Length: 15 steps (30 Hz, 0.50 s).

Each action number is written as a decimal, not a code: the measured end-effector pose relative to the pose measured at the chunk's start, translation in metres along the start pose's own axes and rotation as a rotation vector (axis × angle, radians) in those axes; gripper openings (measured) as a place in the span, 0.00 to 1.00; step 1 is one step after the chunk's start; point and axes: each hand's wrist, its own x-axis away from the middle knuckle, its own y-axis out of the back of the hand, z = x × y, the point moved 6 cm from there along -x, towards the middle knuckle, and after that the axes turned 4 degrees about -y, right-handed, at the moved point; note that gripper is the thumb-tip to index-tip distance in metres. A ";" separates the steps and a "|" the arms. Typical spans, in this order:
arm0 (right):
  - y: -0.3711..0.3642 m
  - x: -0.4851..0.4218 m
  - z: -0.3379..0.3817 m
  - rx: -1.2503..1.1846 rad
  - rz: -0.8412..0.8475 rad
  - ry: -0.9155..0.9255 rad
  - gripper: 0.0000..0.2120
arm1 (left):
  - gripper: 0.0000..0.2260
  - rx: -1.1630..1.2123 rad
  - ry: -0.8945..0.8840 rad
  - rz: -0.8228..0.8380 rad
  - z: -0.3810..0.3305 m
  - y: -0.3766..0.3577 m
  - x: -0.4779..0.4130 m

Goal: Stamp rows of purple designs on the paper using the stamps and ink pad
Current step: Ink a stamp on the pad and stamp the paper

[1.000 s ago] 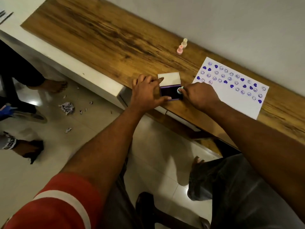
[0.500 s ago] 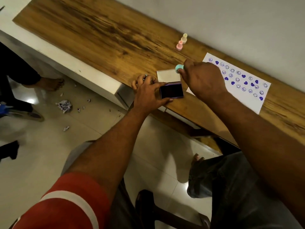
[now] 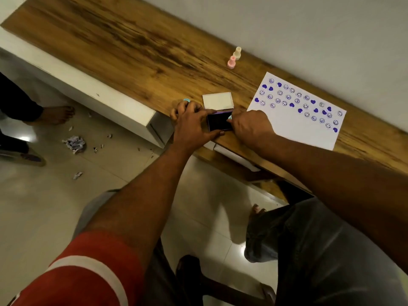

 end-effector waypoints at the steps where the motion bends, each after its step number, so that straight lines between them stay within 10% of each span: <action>1: -0.001 -0.001 -0.001 0.005 -0.003 -0.002 0.17 | 0.35 0.005 0.002 0.013 0.000 -0.001 0.000; 15: -0.006 -0.003 0.002 0.082 -0.008 -0.051 0.19 | 0.39 -0.229 0.011 0.058 -0.019 0.010 -0.003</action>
